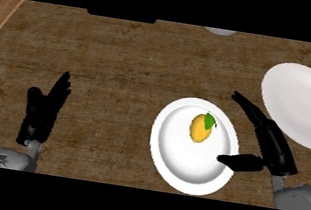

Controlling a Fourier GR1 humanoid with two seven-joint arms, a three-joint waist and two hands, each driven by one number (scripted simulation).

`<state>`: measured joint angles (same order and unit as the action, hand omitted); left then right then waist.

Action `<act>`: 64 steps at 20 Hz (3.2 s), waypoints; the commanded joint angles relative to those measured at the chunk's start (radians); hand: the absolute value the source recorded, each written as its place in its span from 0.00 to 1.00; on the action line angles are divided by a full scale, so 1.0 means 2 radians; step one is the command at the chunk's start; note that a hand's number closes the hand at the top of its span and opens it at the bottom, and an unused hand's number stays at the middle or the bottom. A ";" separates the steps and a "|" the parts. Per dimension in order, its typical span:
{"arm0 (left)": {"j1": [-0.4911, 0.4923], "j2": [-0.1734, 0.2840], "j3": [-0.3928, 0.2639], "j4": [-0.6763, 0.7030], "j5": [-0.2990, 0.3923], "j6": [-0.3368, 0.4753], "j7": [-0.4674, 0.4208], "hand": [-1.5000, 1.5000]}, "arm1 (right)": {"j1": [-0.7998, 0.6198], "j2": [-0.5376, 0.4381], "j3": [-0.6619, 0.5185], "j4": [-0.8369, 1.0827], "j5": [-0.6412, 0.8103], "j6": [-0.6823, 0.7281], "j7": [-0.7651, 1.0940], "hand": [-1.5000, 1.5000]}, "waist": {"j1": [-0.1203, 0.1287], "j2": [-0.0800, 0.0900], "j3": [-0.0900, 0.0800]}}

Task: Pick the lemon from the plate and place it in the plate

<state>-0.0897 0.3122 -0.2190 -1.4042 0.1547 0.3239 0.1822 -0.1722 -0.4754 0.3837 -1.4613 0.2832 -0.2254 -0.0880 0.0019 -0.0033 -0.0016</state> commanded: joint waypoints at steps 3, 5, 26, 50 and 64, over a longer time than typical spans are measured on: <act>0.010 -0.002 0.010 -0.004 0.002 -0.003 -0.007 0.50 | -0.061 -0.047 0.029 -0.038 0.027 0.118 0.159 0.00 | 0.003 0.000 0.000; -0.004 -0.017 -0.003 -0.005 -0.015 0.013 0.004 0.50 | -0.093 -0.034 0.040 -0.022 0.019 0.160 0.195 0.00 | 0.004 0.002 0.000; 0.016 -0.055 0.048 -0.026 -0.059 -0.034 0.019 0.50 | -0.117 0.100 -0.027 0.057 0.125 0.296 0.212 0.00 | 0.000 0.002 0.001; 0.040 -0.086 0.079 -0.040 -0.095 -0.074 0.009 0.50 | -0.132 0.159 -0.067 0.194 0.277 0.214 0.077 1.00 | 0.002 0.002 0.001; 0.037 -0.101 0.078 -0.022 -0.122 -0.056 0.002 0.50 | -0.160 0.083 -0.157 0.195 0.304 0.082 0.029 1.00 | -0.003 0.001 0.001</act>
<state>-0.0244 0.1309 -0.0524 -1.4595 -0.0595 0.1819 0.2045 -0.5144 -0.2872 0.0940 -1.0043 0.8721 0.0261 -0.0245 0.0027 0.0004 0.0001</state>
